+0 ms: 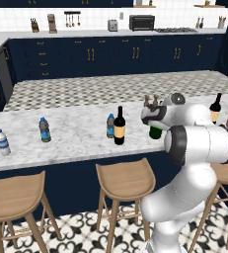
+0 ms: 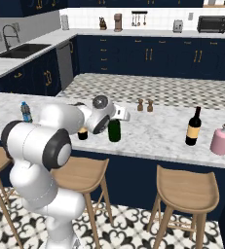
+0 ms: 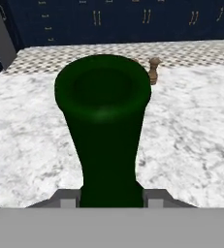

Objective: Move the plastic bottles in the middle to the plastics group, and the glass bottles in the middle to the glass group.

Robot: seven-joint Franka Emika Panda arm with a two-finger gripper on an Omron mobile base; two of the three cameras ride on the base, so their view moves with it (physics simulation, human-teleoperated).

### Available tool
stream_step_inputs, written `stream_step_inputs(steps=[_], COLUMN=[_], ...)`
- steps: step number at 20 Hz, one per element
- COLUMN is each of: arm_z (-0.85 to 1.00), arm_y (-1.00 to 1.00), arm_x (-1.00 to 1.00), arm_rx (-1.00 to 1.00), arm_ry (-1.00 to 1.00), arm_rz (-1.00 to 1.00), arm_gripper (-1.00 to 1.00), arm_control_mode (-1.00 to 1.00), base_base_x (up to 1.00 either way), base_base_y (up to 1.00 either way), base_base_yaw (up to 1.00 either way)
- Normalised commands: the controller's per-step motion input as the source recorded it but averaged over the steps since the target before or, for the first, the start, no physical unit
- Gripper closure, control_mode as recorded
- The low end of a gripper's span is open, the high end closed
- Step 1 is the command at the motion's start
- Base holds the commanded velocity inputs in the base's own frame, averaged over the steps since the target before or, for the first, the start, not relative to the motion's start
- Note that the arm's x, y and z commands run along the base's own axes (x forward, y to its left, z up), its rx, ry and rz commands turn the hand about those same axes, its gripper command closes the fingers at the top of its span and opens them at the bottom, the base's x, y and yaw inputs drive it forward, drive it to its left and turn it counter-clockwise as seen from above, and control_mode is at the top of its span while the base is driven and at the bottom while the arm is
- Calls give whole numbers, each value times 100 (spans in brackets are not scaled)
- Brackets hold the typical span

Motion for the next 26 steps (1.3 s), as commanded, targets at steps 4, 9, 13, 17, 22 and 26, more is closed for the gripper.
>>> stream_step_inputs(steps=[4,9,13,17,22,26], arm_z=[28,13,0,0,0,1], arm_y=[-67,-66,-55,-51,-54,-48], arm_x=[0,0,0,0,0,1], arm_rx=[-4,-5,-5,-5,-3,-2], arm_ry=[-5,-2,0,0,0,-2], arm_rz=[-2,-3,-3,-4,-5,-5], arm_gripper=[100,100,100,100,100,100], arm_control_mode=[-100,-100,-100,-100,-100,-100], base_base_x=[0,0,0,0,0,0], base_base_y=[0,0,0,0,0,0], base_base_yaw=[0,0,0,0,0,0])
